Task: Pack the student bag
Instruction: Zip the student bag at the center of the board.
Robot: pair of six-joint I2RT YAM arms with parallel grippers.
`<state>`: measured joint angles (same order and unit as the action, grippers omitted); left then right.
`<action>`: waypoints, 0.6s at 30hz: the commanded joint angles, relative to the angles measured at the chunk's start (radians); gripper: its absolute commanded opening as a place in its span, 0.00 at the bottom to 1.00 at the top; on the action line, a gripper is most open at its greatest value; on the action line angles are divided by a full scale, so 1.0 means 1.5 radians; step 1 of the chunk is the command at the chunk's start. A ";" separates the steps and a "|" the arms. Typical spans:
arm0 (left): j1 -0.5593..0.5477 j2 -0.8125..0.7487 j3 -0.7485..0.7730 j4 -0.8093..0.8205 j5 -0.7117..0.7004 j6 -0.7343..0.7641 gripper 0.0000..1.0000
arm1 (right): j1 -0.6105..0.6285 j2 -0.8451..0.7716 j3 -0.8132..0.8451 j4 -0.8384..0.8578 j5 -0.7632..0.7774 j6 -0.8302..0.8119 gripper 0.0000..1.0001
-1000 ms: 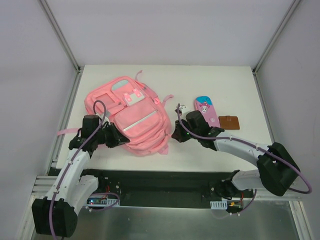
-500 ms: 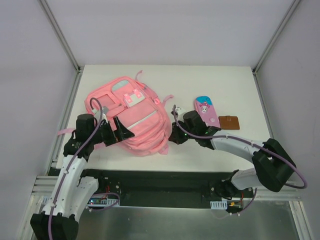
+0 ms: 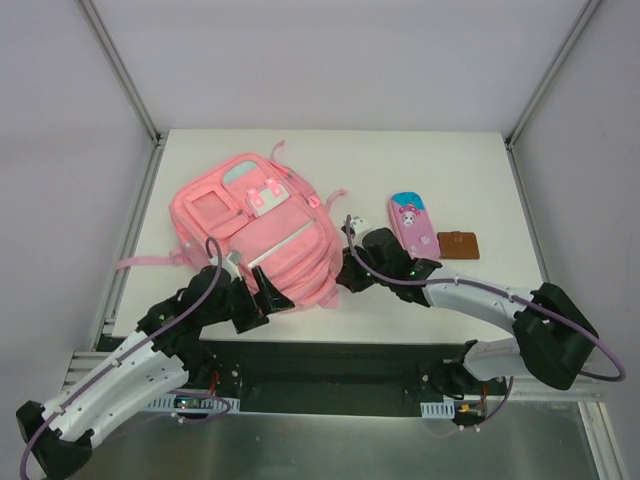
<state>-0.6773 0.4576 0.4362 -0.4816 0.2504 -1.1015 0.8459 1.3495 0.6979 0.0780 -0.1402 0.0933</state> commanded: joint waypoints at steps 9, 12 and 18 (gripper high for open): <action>-0.078 0.129 0.012 0.026 -0.410 -0.254 0.99 | 0.042 -0.092 -0.021 0.007 0.110 0.041 0.01; -0.078 0.142 -0.007 0.089 -0.456 -0.260 0.99 | 0.051 -0.099 -0.025 0.008 0.123 0.043 0.01; -0.077 0.182 -0.038 0.146 -0.472 -0.274 0.61 | 0.061 -0.101 -0.032 0.019 0.131 0.050 0.01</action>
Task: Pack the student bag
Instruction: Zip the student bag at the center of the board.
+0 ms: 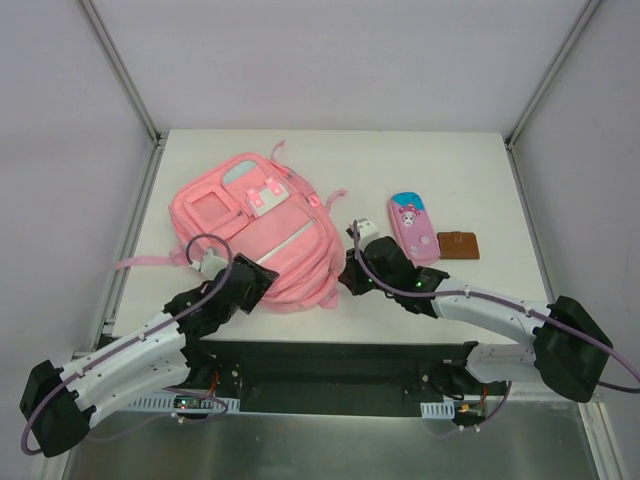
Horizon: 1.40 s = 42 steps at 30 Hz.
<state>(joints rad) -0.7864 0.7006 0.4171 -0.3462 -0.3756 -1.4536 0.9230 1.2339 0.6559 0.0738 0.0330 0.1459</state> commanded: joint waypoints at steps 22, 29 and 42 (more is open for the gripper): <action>0.373 0.294 0.196 0.140 0.764 0.736 0.00 | 0.101 0.042 0.005 0.084 0.056 0.044 0.01; 0.440 0.332 0.247 0.099 0.903 0.792 0.00 | 0.132 0.102 0.065 0.105 0.073 0.054 0.01; 0.558 0.276 0.205 0.089 0.807 0.746 0.00 | 0.126 0.018 -0.037 0.047 0.166 0.101 0.01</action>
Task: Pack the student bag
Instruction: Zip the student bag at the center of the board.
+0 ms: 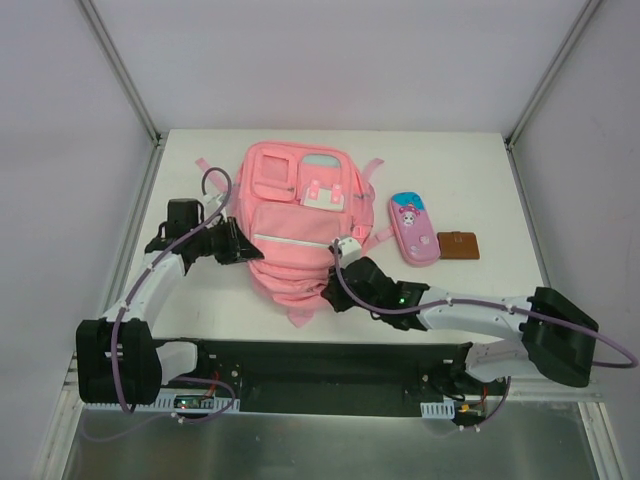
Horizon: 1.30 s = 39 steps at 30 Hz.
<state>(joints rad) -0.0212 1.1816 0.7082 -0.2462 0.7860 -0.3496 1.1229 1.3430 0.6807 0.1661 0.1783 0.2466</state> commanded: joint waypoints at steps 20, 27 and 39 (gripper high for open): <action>0.082 -0.041 -0.003 0.018 0.133 0.044 0.41 | -0.123 -0.087 0.023 -0.044 -0.243 -0.015 0.63; 0.082 -0.043 -0.004 0.018 0.136 0.042 0.42 | -0.128 0.015 0.087 -0.049 -0.312 -0.017 0.53; 0.082 -0.040 -0.003 0.019 0.140 0.040 0.43 | -0.129 0.004 0.067 -0.099 -0.316 -0.027 0.49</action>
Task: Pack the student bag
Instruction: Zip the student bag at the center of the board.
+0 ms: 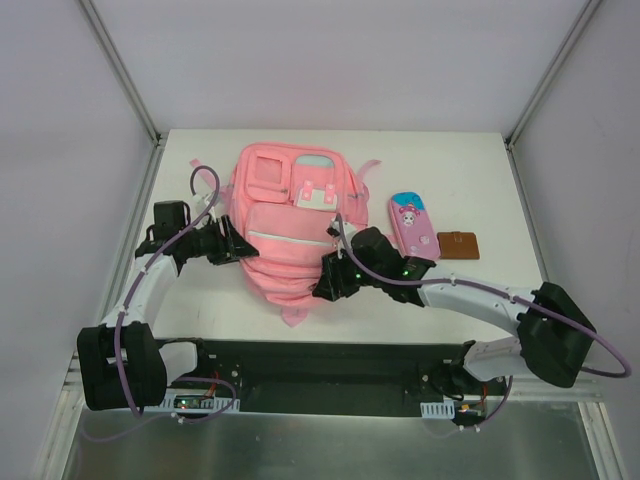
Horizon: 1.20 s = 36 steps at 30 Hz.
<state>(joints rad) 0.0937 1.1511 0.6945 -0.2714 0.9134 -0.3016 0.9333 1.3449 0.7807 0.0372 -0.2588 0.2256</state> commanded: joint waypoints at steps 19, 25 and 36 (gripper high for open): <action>0.006 -0.015 0.012 0.036 0.065 0.012 0.43 | -0.024 0.021 0.008 -0.022 0.044 -0.052 0.52; 0.005 -0.015 0.010 0.036 0.065 0.012 0.42 | -0.026 0.060 0.020 -0.006 -0.029 -0.036 0.47; 0.005 -0.012 0.014 0.035 0.065 0.012 0.42 | -0.003 0.083 0.009 0.028 -0.079 0.048 0.46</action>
<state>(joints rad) 0.0937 1.1511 0.6918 -0.2672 0.9344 -0.2977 0.9260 1.4326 0.7807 0.0357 -0.3279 0.2462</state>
